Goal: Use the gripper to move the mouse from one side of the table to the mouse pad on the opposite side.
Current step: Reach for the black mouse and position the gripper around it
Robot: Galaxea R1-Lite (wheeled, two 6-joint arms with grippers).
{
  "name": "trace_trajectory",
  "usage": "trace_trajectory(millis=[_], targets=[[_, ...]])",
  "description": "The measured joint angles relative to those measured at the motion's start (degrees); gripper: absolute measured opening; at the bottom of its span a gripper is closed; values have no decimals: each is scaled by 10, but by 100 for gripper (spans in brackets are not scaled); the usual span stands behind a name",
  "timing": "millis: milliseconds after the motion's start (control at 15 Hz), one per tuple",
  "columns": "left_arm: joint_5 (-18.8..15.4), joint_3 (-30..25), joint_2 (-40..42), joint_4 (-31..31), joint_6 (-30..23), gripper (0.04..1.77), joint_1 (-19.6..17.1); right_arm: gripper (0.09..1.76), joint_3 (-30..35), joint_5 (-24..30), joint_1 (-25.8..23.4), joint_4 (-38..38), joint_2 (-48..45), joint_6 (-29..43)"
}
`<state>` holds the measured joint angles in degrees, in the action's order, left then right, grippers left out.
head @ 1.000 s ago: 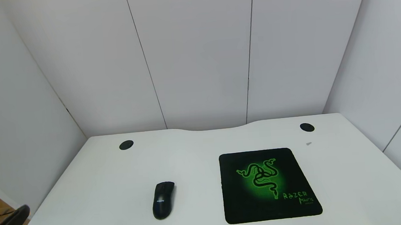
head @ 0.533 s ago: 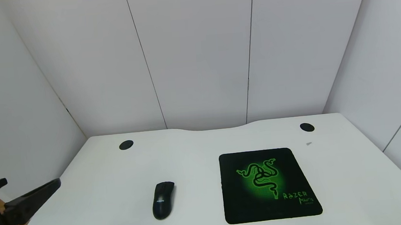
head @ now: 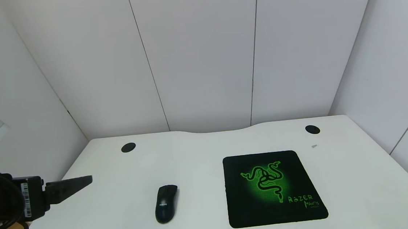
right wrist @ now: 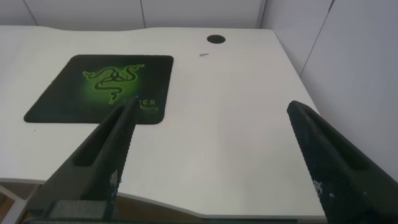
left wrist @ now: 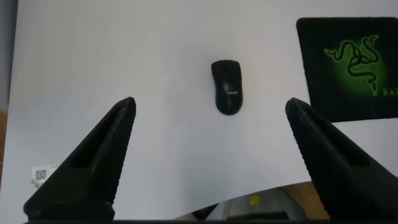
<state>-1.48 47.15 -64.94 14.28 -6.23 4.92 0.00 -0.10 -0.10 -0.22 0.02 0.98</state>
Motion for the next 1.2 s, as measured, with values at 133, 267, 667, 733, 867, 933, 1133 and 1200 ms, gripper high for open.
trace_trajectory(millis=[133,267,667,733,867,933,1133,1200], targets=[[8,26,-34,40,-6,172,8,171,0,0,0,0,0,0],[13,57,-71,72,-42,172,18,171,0,0,0,0,0,0],[17,132,-179,150,-64,172,33,171,0,0,0,0,0,0],[19,143,-195,162,-66,172,36,171,0,0,0,0,0,0],[22,171,-233,185,-70,172,43,171,0,0,0,0,0,0],[23,188,-251,200,-72,172,47,171,0,0,0,0,0,0],[25,227,-306,219,-96,172,73,171,0,0,0,0,0,0],[26,240,-325,220,-107,172,83,171,0,0,0,0,0,0]])
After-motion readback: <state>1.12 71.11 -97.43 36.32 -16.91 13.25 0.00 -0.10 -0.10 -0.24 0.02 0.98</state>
